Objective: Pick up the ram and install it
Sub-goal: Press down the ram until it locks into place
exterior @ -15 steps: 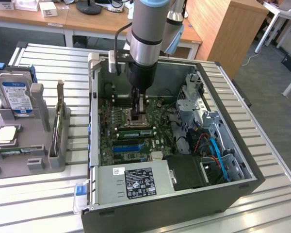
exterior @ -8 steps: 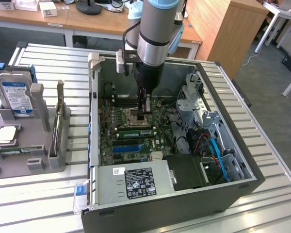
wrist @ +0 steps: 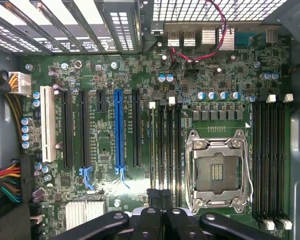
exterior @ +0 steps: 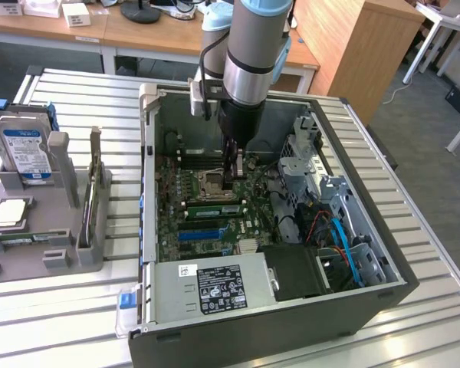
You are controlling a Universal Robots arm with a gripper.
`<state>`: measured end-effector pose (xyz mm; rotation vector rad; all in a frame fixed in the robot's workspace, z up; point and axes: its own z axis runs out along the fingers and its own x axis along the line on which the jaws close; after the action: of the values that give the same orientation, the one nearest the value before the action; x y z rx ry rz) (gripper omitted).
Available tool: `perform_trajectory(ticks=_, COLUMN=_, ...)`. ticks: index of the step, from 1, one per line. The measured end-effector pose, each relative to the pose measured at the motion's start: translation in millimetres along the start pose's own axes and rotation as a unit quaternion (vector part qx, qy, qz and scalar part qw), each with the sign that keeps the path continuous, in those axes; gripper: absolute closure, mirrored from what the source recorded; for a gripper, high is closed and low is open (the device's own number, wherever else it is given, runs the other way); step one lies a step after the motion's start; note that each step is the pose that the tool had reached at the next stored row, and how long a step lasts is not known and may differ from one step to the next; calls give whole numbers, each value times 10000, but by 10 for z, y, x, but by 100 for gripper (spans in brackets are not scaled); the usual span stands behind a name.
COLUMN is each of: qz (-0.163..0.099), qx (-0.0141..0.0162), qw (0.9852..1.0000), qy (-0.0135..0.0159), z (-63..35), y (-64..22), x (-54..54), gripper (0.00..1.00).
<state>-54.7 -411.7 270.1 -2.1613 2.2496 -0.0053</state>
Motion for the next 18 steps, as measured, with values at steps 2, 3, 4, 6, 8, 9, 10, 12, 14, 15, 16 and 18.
perform_trajectory(ticks=2, qz=0, qx=0, qw=10000, qy=0, z=0, y=0, x=0, gripper=89)
perform_trajectory(ticks=3, qz=0, qx=0, qw=10000, qy=0, z=0, y=0, x=0, gripper=89)
perform_trajectory(ticks=4, qz=0, qx=0, qw=10000, qy=0, z=0, y=0, x=0, gripper=89)
perform_trajectory(ticks=6, qz=0, qx=0, qw=10000, qy=0, z=0, y=0, x=0, gripper=89)
perform_trajectory(ticks=8, qz=0, qx=0, qw=10000, qy=0, z=0, y=0, x=0, gripper=89)
perform_trajectory(ticks=9, qz=0, qx=0, qw=10000, qy=0, z=0, y=0, x=0, gripper=89)
perform_trajectory(ticks=10, qz=0, qx=0, qw=10000, qy=0, z=0, y=0, x=0, gripper=89)
perform_trajectory(ticks=12, qz=1, qx=0, qw=10000, qy=0, z=0, y=0, x=0, gripper=89)
perform_trajectory(ticks=14, qz=21, qx=0, qw=10000, qy=0, z=0, y=0, x=0, gripper=89)
perform_trajectory(ticks=15, qz=37, qx=1, qw=10000, qy=0, z=0, y=0, x=0, gripper=89)
perform_trajectory(ticks=16, qz=58, qx=1, qw=10000, qy=1, z=0, y=0, x=0, gripper=89)
perform_trajectory(ticks=18, qz=126, qx=2, qw=9999, qy=2, z=0, y=0, x=0, gripper=89)
